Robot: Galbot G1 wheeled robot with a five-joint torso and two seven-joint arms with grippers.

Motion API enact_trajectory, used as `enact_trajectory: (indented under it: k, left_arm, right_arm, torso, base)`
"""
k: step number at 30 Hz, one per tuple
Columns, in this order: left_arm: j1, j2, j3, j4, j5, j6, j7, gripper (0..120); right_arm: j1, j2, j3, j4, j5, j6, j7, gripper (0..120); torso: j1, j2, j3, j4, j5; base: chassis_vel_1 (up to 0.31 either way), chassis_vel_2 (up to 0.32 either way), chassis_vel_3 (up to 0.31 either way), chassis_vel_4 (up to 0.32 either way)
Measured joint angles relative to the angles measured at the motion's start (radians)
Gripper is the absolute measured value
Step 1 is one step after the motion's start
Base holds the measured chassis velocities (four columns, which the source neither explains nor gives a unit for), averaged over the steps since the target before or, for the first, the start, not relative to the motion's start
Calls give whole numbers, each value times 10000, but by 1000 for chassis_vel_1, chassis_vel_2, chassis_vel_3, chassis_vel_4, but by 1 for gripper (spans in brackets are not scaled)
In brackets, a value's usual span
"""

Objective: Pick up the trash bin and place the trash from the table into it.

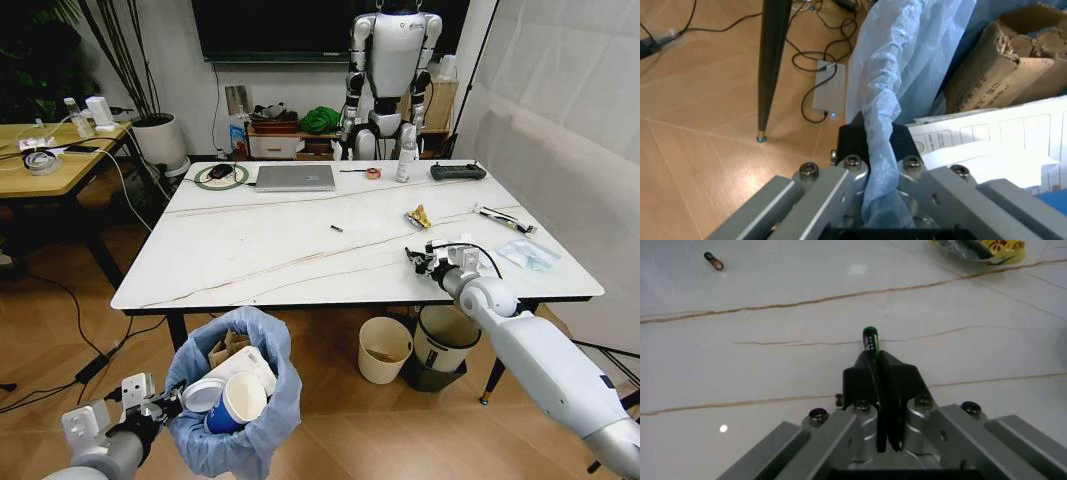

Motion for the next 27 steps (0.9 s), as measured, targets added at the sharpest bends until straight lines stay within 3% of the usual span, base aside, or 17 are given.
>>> enact_trajectory:
  k: [5,10,13,16,20,27]
  left_arm:
    - [1,-1,20,5,0,0,-3,0]
    - [62,-69,79,5,29,0,-2,0]
    - [84,-79,91,4,60,-7,5,0]
    - [70,-59,50,-11,43,-9,3,0]
    - [75,-44,-49,-66,-11,-12,-4,0]
    - [81,0,-60,-141,-95,-11,-14,0]
  right_arm:
    - [-71,-37,-23,218,-30,80,-11,0]
    - [-259,-154,-83,1363,385,303,-31,0]
    - [-502,-243,-1030,3108,630,1281,-196,0]
    - [-507,-223,-1565,3782,826,1724,-409,0]
    - [-351,-215,-3040,5033,1439,2411,-1314,0]
    - [-67,-234,-4590,5310,1431,3172,-2875,0]
  torso:
    - [0,-1,2,-1,2]
    - [4,-4,3,0,1]
    - [2,-4,3,1,3]
    - [2,-4,1,1,-2]
    - [1,-3,1,2,-1]
    - [0,-3,1,1,-1]
  base:
    - [0,0,0,0]
    - [0,0,0,0]
    - [0,0,0,0]
    - [0,0,0,0]
    - [0,0,0,0]
    - [0,0,0,0]
